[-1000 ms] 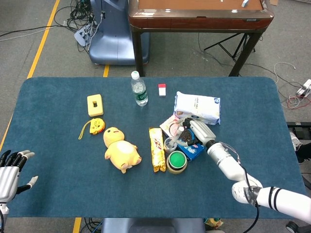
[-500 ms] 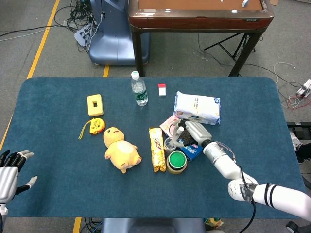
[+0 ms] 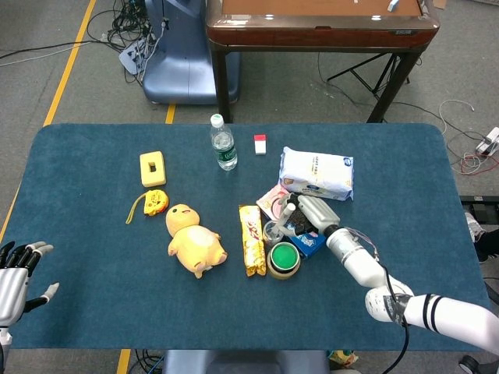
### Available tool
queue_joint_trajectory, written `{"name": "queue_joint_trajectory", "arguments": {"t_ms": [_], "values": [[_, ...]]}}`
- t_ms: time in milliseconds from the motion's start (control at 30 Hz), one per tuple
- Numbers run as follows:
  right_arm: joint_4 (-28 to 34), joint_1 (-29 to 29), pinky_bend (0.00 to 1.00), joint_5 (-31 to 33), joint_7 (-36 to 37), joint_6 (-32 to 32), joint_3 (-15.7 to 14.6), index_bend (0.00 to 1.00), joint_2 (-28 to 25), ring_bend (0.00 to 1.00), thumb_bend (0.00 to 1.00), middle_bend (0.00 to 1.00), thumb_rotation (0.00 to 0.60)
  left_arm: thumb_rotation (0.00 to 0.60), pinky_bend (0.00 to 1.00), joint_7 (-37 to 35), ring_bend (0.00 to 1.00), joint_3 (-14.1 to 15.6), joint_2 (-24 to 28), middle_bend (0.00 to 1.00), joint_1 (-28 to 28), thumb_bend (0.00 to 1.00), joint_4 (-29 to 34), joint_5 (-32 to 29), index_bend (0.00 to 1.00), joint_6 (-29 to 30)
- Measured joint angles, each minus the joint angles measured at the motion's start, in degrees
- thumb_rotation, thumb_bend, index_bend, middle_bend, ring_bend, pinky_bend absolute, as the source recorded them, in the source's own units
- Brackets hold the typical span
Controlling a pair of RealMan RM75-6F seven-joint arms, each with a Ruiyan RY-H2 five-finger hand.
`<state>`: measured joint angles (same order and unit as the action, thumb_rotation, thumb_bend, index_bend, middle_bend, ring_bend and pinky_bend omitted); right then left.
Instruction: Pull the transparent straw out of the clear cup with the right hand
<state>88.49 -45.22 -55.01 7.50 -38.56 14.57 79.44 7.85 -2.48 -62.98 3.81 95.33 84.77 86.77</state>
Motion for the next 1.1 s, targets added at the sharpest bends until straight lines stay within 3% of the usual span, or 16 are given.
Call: {"name": "queue_joint_trajectory", "arguments": {"t_ms": [167,500,800,1100], "values": [[-0.5,0.0,0.26,-0.1,0.5,0.2,-0.4,0.53,0.3,0.14,0.41,0.27,0.600,0.600,0.05,0.1,0.16,0.0,-0.1,0.21,0.0,0.24,-0.1,0.0,0.24,-0.1],[0.1,0.5,0.26,-2.3,2.2,-0.6,-0.1,0.59,0.4,0.15,0.55,0.32,0.600,0.600,0.05,-0.1,0.16,-0.1,-0.2,0.21,0.0,0.24,-0.4,-0.2,0.24,-0.2],[5.4,2.7,0.26,-8.2,6.5,-4.9,1.5,0.64,-2.0,0.22,0.58,0.37,0.600,0.600,0.05,-0.6,0.16,-0.4,-0.1,0.21,0.4,0.24,-0.7,-0.3,0.25,-0.6],[11.6,6.6,0.27,-12.1,13.5,-10.6,4.0,0.67,-7.5,0.30,0.59,0.41,0.600,0.600,0.05,-1.5,0.16,-0.5,-0.1,0.21,0.5,0.24,-1.2,-0.2,0.25,-0.6]]}}
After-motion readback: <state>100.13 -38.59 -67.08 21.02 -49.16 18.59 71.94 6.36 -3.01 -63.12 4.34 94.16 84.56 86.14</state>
